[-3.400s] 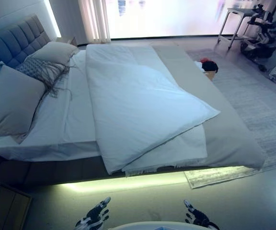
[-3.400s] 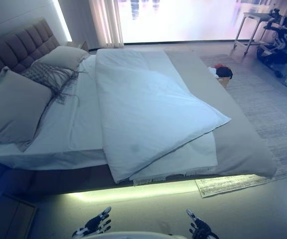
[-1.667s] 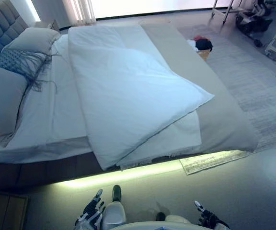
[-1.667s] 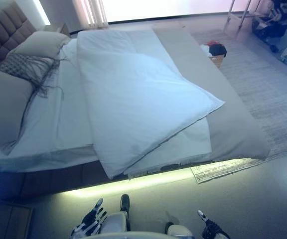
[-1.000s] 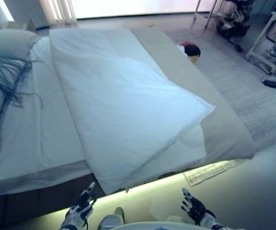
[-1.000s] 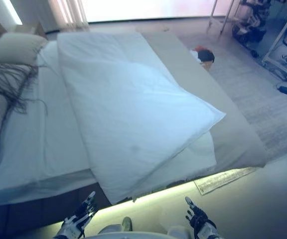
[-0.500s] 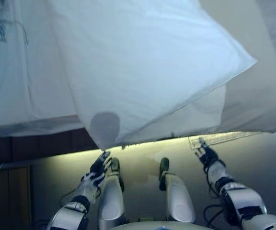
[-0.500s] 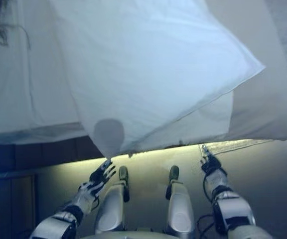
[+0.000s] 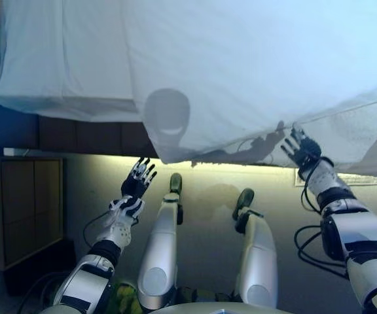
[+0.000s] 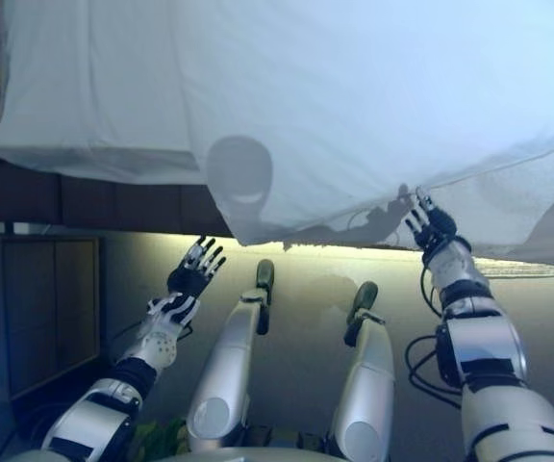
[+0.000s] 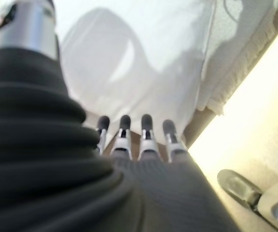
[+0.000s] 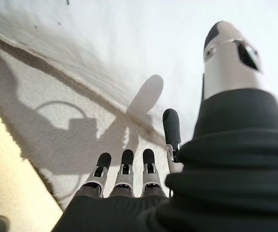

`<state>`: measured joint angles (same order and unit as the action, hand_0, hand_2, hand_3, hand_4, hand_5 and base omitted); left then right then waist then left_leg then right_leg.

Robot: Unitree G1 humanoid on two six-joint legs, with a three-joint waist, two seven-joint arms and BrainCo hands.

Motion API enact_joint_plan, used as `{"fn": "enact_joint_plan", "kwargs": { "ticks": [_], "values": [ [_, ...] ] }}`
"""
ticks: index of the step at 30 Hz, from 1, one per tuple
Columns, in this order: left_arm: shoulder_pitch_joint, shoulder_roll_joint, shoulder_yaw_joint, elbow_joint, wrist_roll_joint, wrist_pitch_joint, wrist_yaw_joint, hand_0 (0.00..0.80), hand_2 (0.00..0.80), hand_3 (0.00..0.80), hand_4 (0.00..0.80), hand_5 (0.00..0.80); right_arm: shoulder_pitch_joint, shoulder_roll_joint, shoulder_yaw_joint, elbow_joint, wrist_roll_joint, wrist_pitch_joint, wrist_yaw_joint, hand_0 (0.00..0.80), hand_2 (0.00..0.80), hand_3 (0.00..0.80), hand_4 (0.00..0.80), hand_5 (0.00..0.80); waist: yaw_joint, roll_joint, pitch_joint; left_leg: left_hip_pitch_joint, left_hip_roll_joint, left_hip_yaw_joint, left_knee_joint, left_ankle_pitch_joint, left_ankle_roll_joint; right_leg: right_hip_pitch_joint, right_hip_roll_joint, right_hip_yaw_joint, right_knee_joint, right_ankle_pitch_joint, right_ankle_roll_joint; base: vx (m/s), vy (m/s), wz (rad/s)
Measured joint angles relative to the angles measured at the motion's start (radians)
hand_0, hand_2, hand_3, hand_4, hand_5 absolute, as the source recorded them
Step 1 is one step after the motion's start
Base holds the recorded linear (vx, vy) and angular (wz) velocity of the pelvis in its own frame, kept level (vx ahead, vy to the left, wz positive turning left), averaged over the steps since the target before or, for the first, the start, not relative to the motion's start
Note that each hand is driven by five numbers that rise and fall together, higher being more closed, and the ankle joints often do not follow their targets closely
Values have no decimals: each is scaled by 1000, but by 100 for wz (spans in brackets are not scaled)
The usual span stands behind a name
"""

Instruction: Make the bed neatly

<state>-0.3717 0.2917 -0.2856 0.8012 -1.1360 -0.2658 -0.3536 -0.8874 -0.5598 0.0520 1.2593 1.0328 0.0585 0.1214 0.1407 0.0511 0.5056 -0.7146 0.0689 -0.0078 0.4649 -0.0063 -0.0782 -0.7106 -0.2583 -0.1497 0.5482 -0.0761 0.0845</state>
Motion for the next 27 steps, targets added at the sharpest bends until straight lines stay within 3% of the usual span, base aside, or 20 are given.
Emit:
{"fn": "enact_joint_plan", "kwargs": {
  "ticks": [11,15,27],
  "values": [
    [72,47,-14,-151,-39,-40,0,0,0,0,0,0,-100,-115,4,-2,0,18,-23,0,0,0,0,0,23,1,5,-169,-10,-28,94,-5,5,-146,-9,-2,73,0,-4,45,-24,4],
    [115,55,-15,-176,-68,-47,-1,0,0,0,0,0,-121,-150,8,-4,0,21,-30,0,0,0,0,0,45,2,6,-181,-9,-33,105,-9,4,-156,-9,-4,85,-5,-6,79,-27,2],
    [209,109,-7,-264,-99,-50,-2,0,0,0,0,0,-133,-200,36,-83,2,4,-17,0,0,0,0,0,46,3,6,-206,-6,-46,152,-26,4,-166,-9,-7,109,-14,-5,33,-38,0]
  ]
}}
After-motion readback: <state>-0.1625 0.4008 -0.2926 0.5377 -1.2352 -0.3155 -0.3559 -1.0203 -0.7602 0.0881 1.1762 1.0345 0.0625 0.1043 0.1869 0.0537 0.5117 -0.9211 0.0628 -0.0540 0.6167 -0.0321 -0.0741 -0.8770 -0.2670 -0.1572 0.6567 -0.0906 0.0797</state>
